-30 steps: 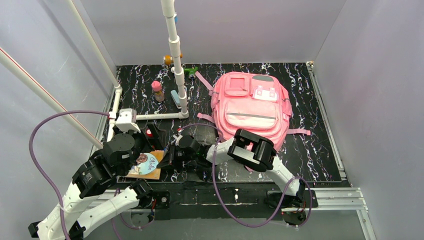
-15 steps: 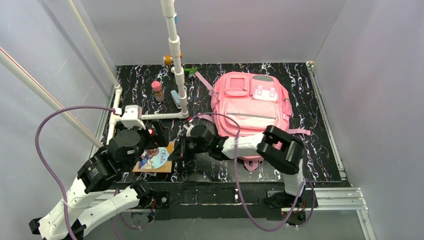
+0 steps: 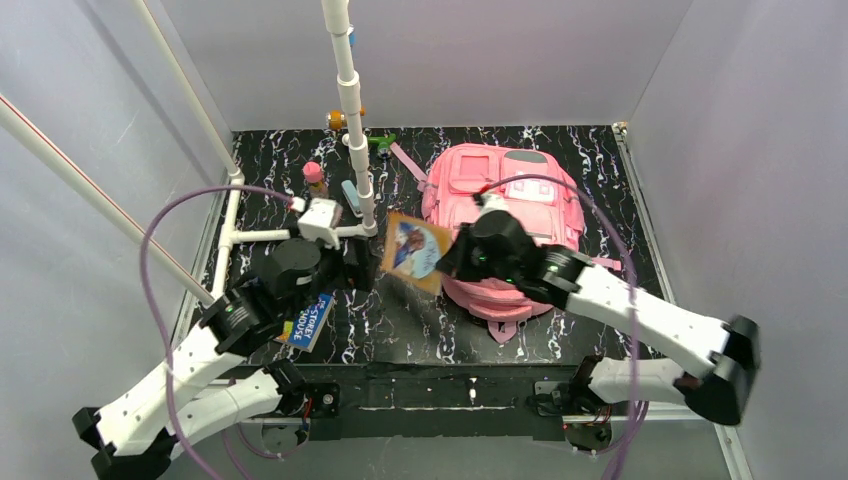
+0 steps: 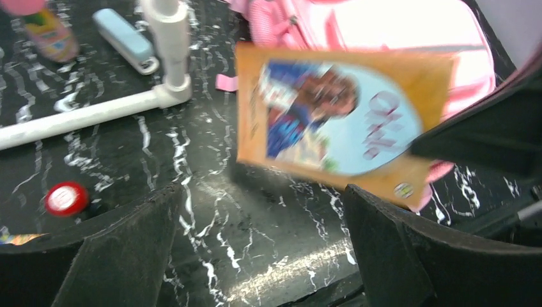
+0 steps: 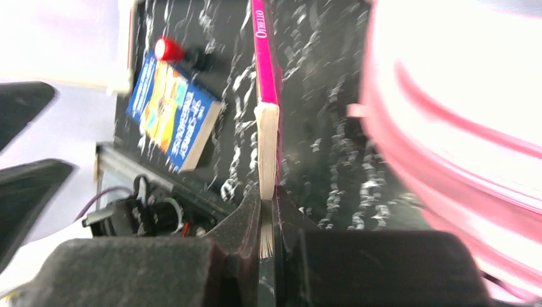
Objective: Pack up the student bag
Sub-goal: Pick up the book from the center of the board.
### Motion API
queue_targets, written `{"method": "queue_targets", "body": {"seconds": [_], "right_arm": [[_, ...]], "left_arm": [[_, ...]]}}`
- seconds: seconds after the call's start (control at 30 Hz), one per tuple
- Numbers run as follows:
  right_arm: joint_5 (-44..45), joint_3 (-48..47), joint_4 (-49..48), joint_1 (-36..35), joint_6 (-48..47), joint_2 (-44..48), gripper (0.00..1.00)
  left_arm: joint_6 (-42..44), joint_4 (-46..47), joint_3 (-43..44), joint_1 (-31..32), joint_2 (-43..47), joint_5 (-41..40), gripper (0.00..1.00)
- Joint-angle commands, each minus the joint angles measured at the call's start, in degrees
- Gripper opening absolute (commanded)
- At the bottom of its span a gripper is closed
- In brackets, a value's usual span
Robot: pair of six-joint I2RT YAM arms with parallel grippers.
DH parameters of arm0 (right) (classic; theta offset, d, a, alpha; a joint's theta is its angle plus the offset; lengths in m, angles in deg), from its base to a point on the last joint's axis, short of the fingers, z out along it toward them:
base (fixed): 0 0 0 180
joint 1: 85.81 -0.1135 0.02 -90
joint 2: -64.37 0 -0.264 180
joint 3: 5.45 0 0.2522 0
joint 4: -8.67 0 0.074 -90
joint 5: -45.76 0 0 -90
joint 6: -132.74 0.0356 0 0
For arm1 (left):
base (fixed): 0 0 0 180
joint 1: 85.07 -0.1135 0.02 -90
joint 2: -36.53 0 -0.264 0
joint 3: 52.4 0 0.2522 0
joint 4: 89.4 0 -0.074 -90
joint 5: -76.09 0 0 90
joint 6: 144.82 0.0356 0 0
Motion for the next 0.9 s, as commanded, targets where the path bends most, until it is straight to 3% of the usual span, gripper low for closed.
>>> {"method": "queue_targets", "body": {"seconds": [0.0, 0.23, 0.47, 0.57, 0.73, 0.87], "right_arm": [[15.69, -2.67, 16.42, 1.43, -4.69, 13.17, 0.01], [27.98, -7.80, 30.27, 1.48, -2.30, 25.97, 0.01], [41.01, -15.28, 44.72, 1.44, 2.39, 32.87, 0.01], [44.81, -17.43, 49.19, 1.44, 5.20, 35.56, 0.01], [46.85, -18.98, 52.32, 1.44, 7.05, 39.52, 0.01], [46.39, -19.10, 53.53, 1.44, 7.68, 40.02, 0.01]], "left_arm": [[5.87, 7.35, 0.30, 0.22, -7.88, 11.46, 0.95], [12.31, 15.30, 2.50, 1.51, -22.70, 25.24, 0.91], [28.95, 25.19, 3.92, 9.27, -36.04, 16.58, 0.91], [36.01, 30.14, 4.68, 10.31, -40.79, 12.38, 0.98], [45.91, 33.29, 10.12, 13.12, -48.30, 7.36, 0.98], [48.21, 33.47, 14.18, 13.86, -52.33, 6.97, 0.98]]}}
